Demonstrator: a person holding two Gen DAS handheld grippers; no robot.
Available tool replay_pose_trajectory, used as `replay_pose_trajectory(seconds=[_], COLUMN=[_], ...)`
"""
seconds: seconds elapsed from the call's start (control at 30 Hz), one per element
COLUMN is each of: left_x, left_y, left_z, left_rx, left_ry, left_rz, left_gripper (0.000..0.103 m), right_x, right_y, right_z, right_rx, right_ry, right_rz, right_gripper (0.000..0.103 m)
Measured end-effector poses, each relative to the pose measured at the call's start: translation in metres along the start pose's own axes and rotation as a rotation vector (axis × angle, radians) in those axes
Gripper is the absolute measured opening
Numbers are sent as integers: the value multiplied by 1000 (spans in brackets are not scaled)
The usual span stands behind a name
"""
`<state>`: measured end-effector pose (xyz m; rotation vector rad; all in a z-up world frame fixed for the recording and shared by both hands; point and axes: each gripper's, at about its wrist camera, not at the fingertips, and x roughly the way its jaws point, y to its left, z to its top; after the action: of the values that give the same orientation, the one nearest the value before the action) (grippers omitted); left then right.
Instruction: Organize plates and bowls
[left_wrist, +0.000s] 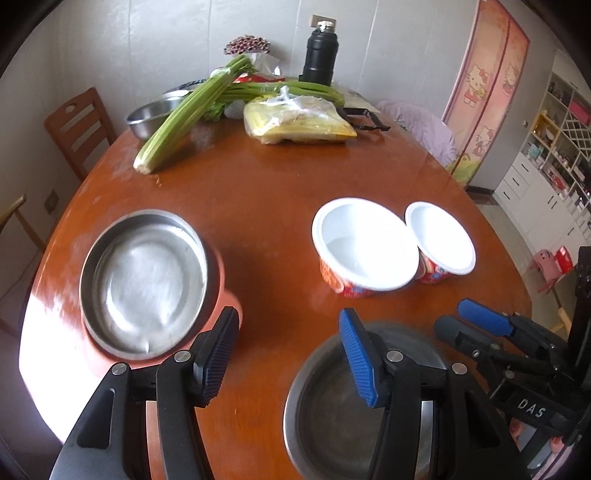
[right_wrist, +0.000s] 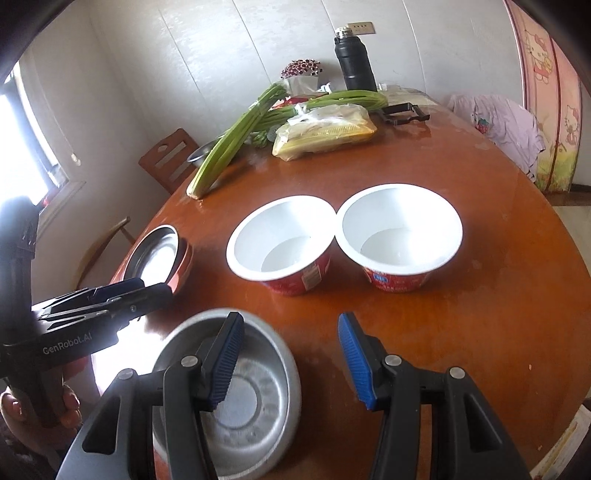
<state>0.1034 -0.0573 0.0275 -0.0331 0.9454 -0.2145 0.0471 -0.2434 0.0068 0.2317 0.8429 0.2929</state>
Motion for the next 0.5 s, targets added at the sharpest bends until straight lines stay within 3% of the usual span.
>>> replay_pose_trajectory(seconds=[0.5], left_x=[55], left_y=[-13], left_z=[62], left_rx=[49], left_ry=[58], left_rz=[-18], left_gripper=[58], right_x=[42], right_y=[-10], right_z=[30], right_rx=[82], right_ry=[29], right_rz=[21], right_gripper=[53])
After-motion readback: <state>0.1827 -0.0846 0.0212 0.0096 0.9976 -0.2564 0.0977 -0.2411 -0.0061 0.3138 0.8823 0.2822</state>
